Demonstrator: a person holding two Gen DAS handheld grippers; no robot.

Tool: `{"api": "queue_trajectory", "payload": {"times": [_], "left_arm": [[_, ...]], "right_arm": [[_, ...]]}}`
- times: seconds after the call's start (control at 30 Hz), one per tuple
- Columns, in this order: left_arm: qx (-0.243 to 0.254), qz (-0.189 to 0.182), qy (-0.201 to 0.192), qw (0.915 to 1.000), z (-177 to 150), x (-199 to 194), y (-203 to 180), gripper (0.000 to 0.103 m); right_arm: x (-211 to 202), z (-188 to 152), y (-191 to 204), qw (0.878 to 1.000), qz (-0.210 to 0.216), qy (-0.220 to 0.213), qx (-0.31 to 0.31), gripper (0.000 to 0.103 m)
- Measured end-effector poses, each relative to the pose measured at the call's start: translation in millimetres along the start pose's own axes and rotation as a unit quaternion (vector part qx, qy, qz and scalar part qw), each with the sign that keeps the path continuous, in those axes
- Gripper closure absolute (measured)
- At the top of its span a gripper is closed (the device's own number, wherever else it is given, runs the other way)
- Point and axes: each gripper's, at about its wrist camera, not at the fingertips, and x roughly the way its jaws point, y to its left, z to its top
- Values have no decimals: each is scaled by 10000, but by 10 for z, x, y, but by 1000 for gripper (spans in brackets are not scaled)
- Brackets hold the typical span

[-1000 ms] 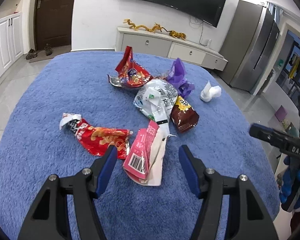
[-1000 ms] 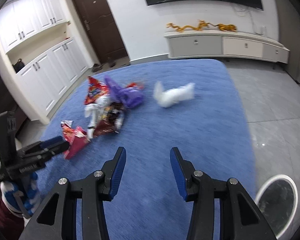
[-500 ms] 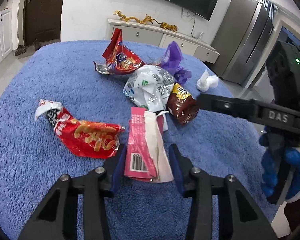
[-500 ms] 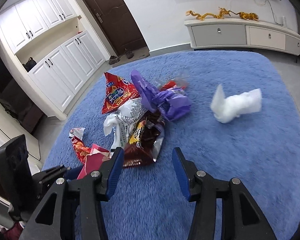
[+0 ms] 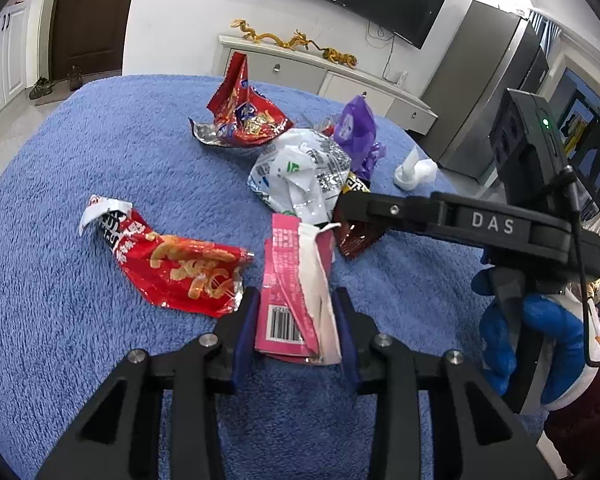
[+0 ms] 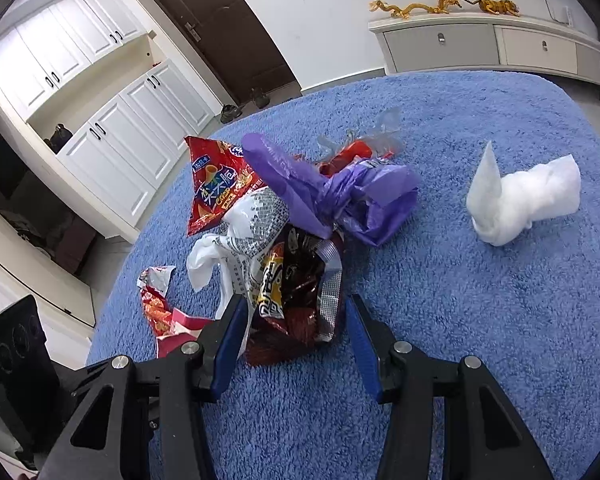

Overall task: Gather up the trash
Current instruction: 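Grasp the pink barcode bag with the left tool while the right tool grasps the brown chip bag, then carry both bags over the black bin and open both tools to drop them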

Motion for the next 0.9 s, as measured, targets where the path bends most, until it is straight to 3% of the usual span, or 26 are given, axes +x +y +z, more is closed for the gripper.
{"api": "queue_trajectory", "payload": {"times": [0.3,0.9], "left_arm": [[105,29,14,9999,46,18,-29,72],[65,-169,-295,9994,-343,-428,-467,72]], "right_arm": [[-59,-81,32,9997,-105,-38,-200,70],[-1070,-879,-27,9991,-87,-411,-78,73]]}}
